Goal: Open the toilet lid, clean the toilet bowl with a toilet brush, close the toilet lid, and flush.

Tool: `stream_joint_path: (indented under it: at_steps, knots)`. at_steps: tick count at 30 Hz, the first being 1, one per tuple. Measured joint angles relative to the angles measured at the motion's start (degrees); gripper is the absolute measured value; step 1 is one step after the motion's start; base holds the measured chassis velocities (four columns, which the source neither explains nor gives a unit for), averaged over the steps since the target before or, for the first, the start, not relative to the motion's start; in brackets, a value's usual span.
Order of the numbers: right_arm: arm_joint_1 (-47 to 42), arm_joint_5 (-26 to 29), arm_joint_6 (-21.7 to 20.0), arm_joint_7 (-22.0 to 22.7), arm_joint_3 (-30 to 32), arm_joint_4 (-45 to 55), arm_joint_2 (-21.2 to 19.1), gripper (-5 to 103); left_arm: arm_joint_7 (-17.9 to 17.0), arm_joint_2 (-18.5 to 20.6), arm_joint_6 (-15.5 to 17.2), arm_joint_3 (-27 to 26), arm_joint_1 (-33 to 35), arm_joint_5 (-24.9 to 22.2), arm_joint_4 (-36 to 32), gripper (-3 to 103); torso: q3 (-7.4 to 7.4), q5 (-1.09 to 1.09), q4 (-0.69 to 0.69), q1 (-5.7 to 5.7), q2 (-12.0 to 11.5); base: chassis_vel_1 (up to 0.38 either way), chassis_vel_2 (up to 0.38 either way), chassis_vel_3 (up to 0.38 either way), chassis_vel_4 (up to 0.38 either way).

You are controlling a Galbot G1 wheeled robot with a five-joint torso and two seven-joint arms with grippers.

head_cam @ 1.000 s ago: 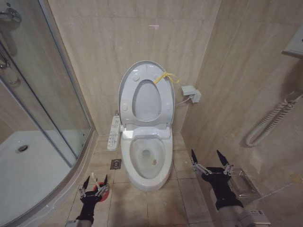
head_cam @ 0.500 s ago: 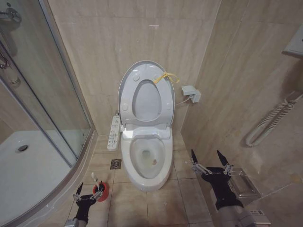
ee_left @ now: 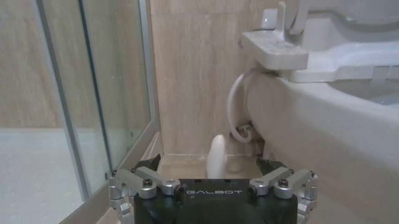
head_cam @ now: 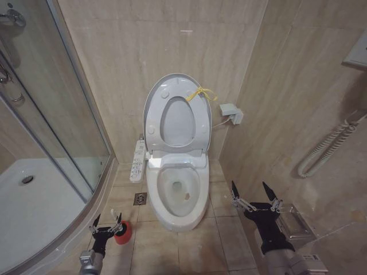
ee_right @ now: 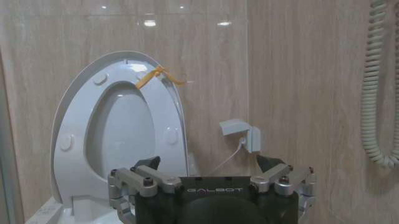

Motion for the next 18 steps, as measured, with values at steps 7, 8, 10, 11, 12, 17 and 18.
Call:
stream_joint_path:
  at_steps: [7, 8, 10, 11, 12, 17, 18]
  knots:
    - [0.00, 0.00, 0.00, 0.00, 0.00, 0.00, 0.00, 100, 0.97, 1.11, -0.60, 0.59, -2.08, -1.13, 3.53, 100, 0.00, 0.01, 0.01, 0.00, 0.00, 0.000, 0.000, 0.000, 0.000]
    - [0.00, 0.00, 0.00, 0.00, 0.00, 0.00, 0.00, 100, 1.15, 1.27, -1.14, 0.79, -2.90, -1.14, 4.82, 100, 0.00, 0.01, 0.00, 0.00, 0.00, 0.000, 0.000, 0.000, 0.000]
    - [0.00, 0.00, 0.00, 0.00, 0.00, 0.01, 0.00, 100, 1.33, 1.39, -1.51, 0.98, -3.68, -1.14, 5.88, 100, 0.00, 0.00, 0.00, 0.00, 0.00, 0.000, 0.000, 0.000, 0.000]
    - [0.00, 0.00, 0.00, 0.00, 0.00, 0.00, 0.00, 100, 1.52, 1.47, -1.65, 1.13, -4.19, -1.15, 6.51, 100, 0.00, 0.01, -0.01, 0.00, 0.00, 0.000, 0.000, 0.000, 0.000]
    - [0.00, 0.00, 0.00, 0.00, 0.00, 0.00, 0.00, 100, 1.81, 1.61, -1.78, 1.41, -4.94, -1.16, 7.38, 100, 0.00, 0.01, 0.00, 0.00, 0.00, 0.000, 0.000, 0.000, 0.000]
    - [0.00, 0.00, 0.00, 0.00, 0.00, 0.00, 0.00, 100, 2.97, 2.00, -2.52, 2.50, -7.53, -1.19, 10.22, 100, 0.00, 0.01, 0.00, 0.00, 0.00, 0.000, 0.000, 0.000, 0.000]
    - [0.00, 0.00, 0.00, 0.00, 0.00, 0.00, 0.00, 100, 2.96, 2.02, -2.54, 2.74, -7.96, -1.43, 10.50, 100, 0.00, 0.01, -0.01, 0.00, 0.00, 0.000, 0.000, 0.000, 0.000]
